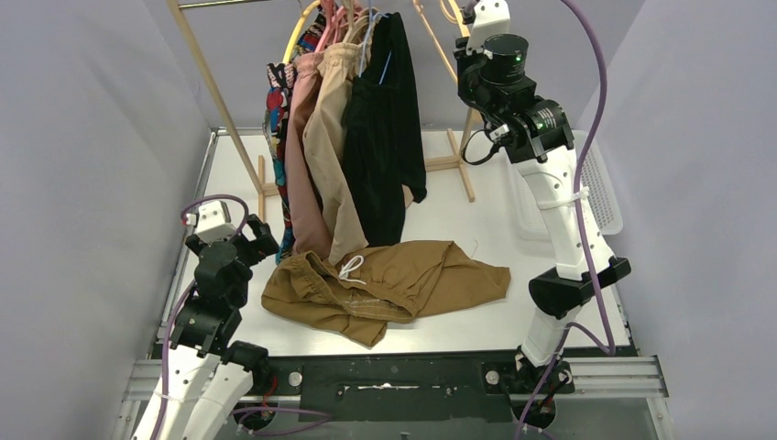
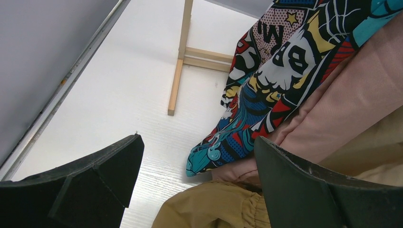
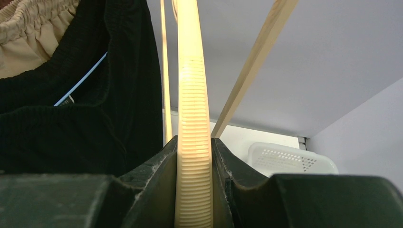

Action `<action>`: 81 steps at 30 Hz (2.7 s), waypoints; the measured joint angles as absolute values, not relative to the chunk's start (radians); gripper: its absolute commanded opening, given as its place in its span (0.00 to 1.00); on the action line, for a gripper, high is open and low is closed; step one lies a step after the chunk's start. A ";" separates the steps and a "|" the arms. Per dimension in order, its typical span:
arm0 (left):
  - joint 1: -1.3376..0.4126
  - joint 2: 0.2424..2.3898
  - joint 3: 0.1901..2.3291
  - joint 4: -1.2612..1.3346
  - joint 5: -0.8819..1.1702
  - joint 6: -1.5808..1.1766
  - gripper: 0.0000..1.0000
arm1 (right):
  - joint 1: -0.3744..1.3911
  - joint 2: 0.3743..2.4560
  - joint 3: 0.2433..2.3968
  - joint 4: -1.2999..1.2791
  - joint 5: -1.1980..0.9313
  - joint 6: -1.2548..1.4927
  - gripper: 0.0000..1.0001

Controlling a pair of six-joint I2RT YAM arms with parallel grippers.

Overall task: Remove the shorts from the hanger
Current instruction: Place the hanger on the clothes rod, then pick up the shorts at the center of the board.

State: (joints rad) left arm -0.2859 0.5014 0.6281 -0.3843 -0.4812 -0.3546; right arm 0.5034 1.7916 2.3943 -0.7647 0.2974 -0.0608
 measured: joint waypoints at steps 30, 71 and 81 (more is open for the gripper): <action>-0.284 0.505 0.628 -0.384 -0.474 -0.354 0.88 | 0.489 1.858 2.447 -0.780 0.302 -0.120 0.19; -0.272 0.514 0.628 -0.384 -0.481 -0.353 0.87 | 0.485 0.911 1.115 -0.322 0.291 0.099 0.98; -0.269 0.514 0.627 -0.381 -0.493 -0.353 0.87 | 0.485 0.766 0.770 -0.201 -0.159 0.172 0.98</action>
State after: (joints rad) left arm -0.2687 0.5144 0.6273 -0.3809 -0.4934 -0.3531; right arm 0.4850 0.7658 0.7704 -0.2012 -0.1589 0.1722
